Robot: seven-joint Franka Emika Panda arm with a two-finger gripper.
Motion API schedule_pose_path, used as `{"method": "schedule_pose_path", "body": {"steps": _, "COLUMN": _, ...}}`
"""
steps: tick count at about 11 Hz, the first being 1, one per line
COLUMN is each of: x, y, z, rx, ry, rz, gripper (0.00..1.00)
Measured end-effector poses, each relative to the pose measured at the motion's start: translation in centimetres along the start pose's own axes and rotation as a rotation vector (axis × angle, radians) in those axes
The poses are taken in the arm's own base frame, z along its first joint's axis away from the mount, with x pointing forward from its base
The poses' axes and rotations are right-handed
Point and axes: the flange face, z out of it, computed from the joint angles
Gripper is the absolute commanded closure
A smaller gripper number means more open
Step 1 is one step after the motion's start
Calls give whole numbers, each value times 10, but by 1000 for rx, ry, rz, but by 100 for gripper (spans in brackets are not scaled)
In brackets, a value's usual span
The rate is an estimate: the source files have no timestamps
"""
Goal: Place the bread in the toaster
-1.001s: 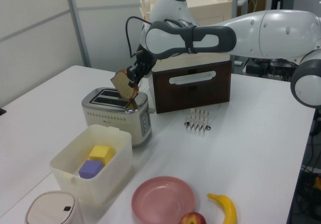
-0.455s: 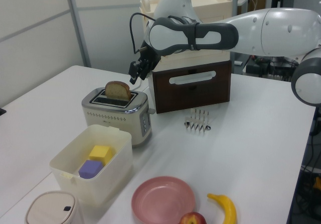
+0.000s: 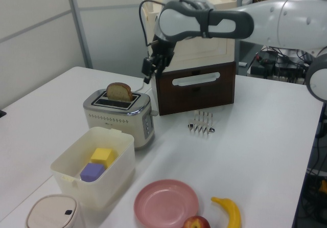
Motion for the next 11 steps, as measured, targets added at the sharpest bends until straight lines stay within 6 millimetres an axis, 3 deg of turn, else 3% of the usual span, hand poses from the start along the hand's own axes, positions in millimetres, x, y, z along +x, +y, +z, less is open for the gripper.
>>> {"method": "schedule_pose_path", "body": {"steps": 1, "x": -8, "y": 3, "z": -6, "rx": -18, "ry": -56, "rz": -18, "gripper": 0}}
{"method": "schedule_pose_path", "body": {"steps": 5, "x": -29, "y": 11, "z": -24, "rx": -85, "ry": -197, "rz": -82, "gripper": 0}}
{"method": "schedule_pose_path", "body": {"steps": 8, "x": -42, "y": 12, "z": -19, "rx": -63, "ry": -309, "rz": -188, "gripper": 0}}
{"method": "schedule_pose_path", "body": {"steps": 11, "x": -48, "y": 15, "z": -18, "rx": -73, "ry": -352, "rz": -189, "gripper": 0}}
